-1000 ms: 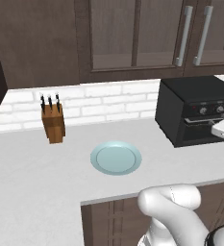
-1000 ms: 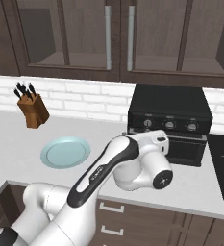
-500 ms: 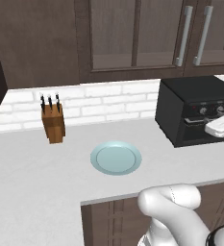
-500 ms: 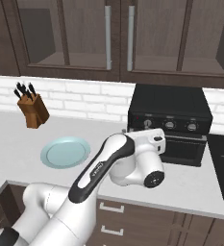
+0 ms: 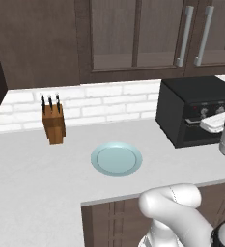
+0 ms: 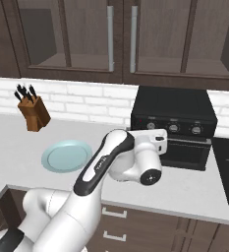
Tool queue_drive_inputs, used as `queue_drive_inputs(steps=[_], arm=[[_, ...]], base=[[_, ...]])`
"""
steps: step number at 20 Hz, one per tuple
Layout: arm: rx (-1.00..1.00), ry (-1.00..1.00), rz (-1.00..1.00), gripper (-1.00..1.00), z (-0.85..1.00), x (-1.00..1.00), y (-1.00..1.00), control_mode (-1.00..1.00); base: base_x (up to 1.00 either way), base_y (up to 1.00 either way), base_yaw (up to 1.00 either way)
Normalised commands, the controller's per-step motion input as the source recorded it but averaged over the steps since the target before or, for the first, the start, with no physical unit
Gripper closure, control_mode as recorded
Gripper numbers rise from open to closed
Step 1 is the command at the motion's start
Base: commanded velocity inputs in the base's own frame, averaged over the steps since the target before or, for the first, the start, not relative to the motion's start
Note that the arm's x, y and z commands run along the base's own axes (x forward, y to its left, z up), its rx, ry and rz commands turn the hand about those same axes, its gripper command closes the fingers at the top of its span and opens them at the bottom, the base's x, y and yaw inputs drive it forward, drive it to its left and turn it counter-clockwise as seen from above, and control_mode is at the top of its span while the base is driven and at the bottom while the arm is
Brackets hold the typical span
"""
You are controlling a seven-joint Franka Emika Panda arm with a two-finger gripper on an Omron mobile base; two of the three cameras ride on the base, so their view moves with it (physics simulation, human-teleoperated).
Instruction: Pick up the kebab skewer and baguette bread, and place them inside the toaster oven. Close the toaster oven door and start by setting the timer.
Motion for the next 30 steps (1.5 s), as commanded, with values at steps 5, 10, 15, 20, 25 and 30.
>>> queue_drive_inputs(steps=[5, 10, 15, 20, 25, 30], arm=[[0.02, 0.0, 0.0, -1.0, 0.0, 0.15, -0.29, -1.0], [0.01, -0.03, 0.0, -1.0, 0.0, 0.13, -0.22, -1.0], [0.0, -0.06, 0.0, -1.0, -0.03, 0.08, 0.0, -1.0], [0.0, -0.09, 0.0, -1.0, -0.17, 0.0, 0.0, -1.0], [0.0, -0.06, 0.0, -1.0, -0.07, 0.05, 0.0, -1.0], [0.0, -0.05, -0.01, -1.0, 0.0, 0.03, 0.0, -1.0]], base=[[0.0, 0.0, 0.0], [0.0, 0.0, 0.0], [0.0, 0.0, 0.0], [0.0, 0.0, 0.0], [0.0, 0.0, 0.0], [0.0, 0.0, 0.0]])
